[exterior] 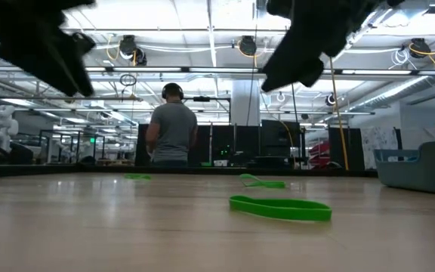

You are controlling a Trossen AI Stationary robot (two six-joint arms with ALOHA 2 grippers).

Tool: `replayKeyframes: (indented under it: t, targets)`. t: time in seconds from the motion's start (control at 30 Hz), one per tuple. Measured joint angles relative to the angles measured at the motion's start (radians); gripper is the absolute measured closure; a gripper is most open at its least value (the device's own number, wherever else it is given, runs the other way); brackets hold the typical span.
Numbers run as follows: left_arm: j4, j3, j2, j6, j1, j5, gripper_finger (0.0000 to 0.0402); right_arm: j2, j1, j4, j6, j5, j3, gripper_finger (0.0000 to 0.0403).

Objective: Sort rubber bands into baskets
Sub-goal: Put the green rubber band into the green bin

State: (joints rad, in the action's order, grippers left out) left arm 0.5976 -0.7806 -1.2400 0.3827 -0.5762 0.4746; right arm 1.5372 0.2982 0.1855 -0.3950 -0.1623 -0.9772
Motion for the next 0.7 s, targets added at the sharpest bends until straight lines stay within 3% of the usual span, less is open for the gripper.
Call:
replayKeyframes:
  t: [0.1,0.27,0.4,0.57,0.7]
  targets:
    - [-0.021,0.048,0.000,-0.086,0.141,-0.043,0.0231,0.000,0.004,0.001,-0.063,-0.076,0.038,0.0216]
    - [-0.043,0.115,0.000,-0.196,0.419,-0.098,0.0231,0.000,0.004,-0.002,-0.095,-0.098,0.066,0.0216]
    - [-0.162,0.135,-0.005,-0.352,0.608,-0.232,0.0231,0.000,0.004,-0.017,-0.093,-0.098,0.067,0.0216]
    - [-0.295,0.135,-0.054,-0.445,0.765,-0.385,0.0231,0.000,0.004,-0.049,-0.060,-0.095,0.067,0.0216]
    - [-0.347,0.135,-0.124,-0.460,0.827,-0.459,0.0231,-0.001,0.004,-0.045,-0.038,-0.094,0.067,0.0216]
